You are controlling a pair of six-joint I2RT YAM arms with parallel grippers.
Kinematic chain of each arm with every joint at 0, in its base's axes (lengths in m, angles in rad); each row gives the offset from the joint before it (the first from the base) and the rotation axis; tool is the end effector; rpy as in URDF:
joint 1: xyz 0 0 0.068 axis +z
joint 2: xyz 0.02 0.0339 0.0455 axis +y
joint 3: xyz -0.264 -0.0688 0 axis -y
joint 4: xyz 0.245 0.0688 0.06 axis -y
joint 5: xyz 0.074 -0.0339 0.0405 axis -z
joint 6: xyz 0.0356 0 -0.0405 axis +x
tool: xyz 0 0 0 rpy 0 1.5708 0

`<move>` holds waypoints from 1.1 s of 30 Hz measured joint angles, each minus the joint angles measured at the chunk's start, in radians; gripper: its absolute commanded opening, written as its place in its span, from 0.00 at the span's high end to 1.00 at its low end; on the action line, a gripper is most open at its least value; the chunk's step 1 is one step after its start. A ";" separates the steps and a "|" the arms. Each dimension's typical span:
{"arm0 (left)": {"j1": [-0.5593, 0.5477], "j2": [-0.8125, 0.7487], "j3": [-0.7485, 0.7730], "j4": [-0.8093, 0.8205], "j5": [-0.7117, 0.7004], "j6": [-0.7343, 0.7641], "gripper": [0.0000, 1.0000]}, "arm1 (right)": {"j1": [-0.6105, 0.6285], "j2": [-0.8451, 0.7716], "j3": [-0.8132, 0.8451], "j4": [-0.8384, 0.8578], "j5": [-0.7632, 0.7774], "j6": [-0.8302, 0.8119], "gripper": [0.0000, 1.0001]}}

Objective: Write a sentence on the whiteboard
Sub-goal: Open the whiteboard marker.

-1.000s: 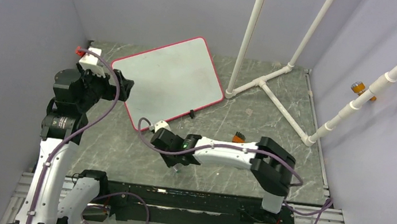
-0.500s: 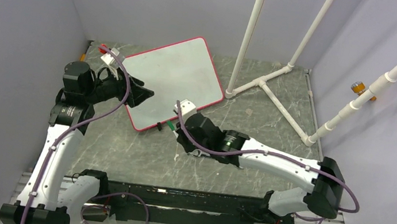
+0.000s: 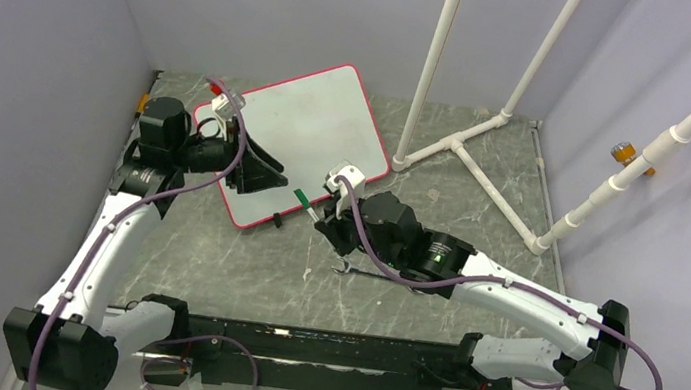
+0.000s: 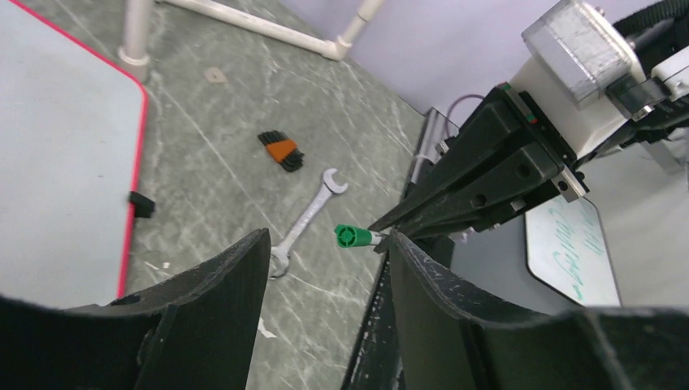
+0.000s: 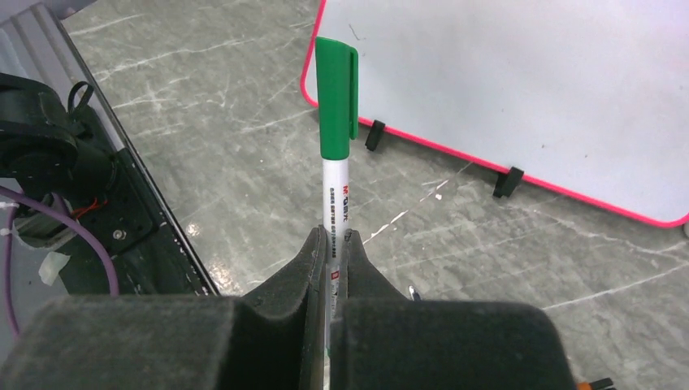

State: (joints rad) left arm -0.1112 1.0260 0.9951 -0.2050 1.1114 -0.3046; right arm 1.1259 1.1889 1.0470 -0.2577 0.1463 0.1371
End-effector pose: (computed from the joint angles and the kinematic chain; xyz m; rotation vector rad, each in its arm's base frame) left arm 0.2123 -0.0558 0.3707 0.6505 1.7364 -1.2829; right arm 0.1223 0.2444 0.3407 -0.8751 1.8310 0.6737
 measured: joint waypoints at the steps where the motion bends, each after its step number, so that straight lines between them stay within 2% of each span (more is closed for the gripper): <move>1: -0.007 0.008 0.000 0.001 0.013 -0.005 0.41 | 0.000 -0.004 0.000 0.005 -0.001 -0.010 1.00; 13: -0.084 0.055 0.020 -0.033 0.071 0.005 0.46 | -0.003 -0.006 0.001 0.026 -0.017 -0.071 1.00; 21: -0.110 0.093 0.042 -0.103 0.060 0.050 0.57 | -0.003 -0.003 0.024 0.028 -0.022 -0.086 1.00; 33: -0.130 0.104 0.043 -0.129 0.044 0.063 0.59 | -0.003 0.017 0.048 0.035 -0.043 -0.097 1.00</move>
State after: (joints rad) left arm -0.2409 1.1301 1.0382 -0.3336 1.1557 -0.2413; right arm 1.1225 1.2057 1.0954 -0.2230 0.1032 0.0406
